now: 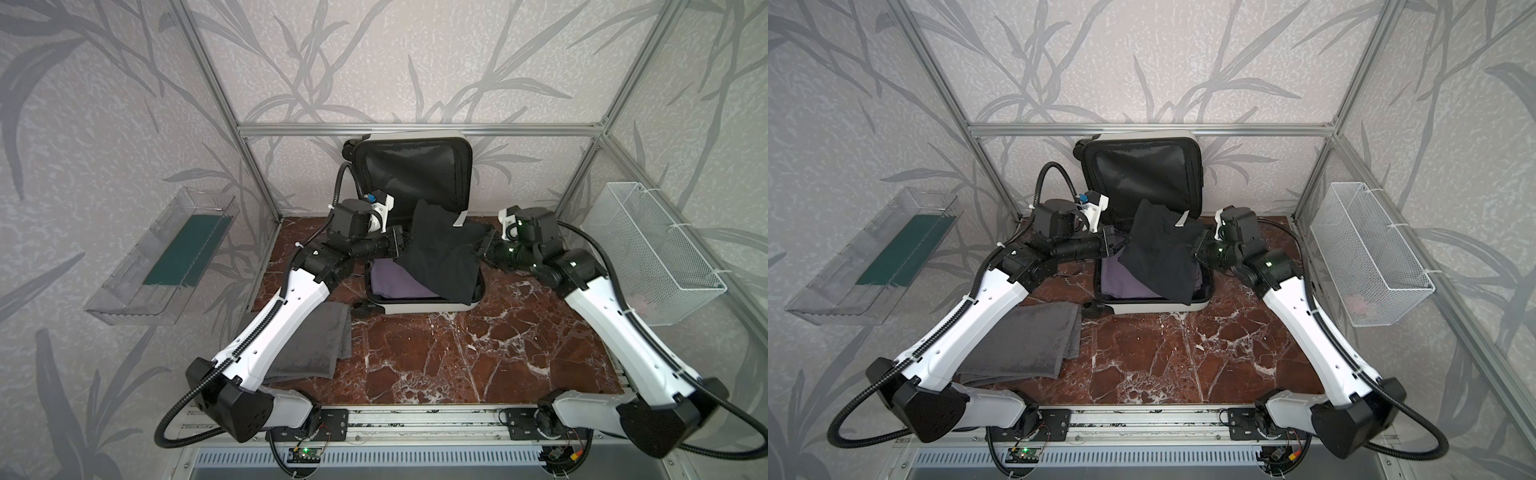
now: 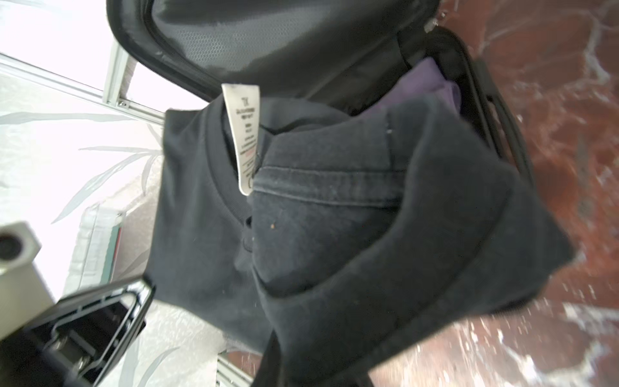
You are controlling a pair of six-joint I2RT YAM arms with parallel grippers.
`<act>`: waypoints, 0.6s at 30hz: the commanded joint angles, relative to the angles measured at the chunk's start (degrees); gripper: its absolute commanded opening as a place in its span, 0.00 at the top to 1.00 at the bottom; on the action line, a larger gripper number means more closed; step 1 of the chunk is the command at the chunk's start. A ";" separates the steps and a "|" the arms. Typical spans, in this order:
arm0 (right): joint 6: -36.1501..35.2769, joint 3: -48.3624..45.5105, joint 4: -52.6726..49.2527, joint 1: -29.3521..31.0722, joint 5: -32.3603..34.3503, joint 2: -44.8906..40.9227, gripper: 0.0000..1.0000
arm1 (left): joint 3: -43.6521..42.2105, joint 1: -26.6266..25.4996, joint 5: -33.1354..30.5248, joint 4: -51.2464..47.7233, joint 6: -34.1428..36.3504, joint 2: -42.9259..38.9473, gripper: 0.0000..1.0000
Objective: Pack the luggage
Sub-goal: 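Carry the black t-shirt over the suitcase with both grippers, then lower the t-shirt onto the jeans and open both grippers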
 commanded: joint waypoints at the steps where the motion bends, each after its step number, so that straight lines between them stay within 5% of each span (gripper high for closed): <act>1: -3.60 5.18 4.67 -1.85 -4.72 7.18 1.00 | 0.81 1.06 0.82 2.31 0.89 1.54 1.00; 18: -10.66 11.99 10.58 -6.39 -9.60 35.00 1.00 | -13.61 6.89 -4.55 15.12 0.30 14.19 1.00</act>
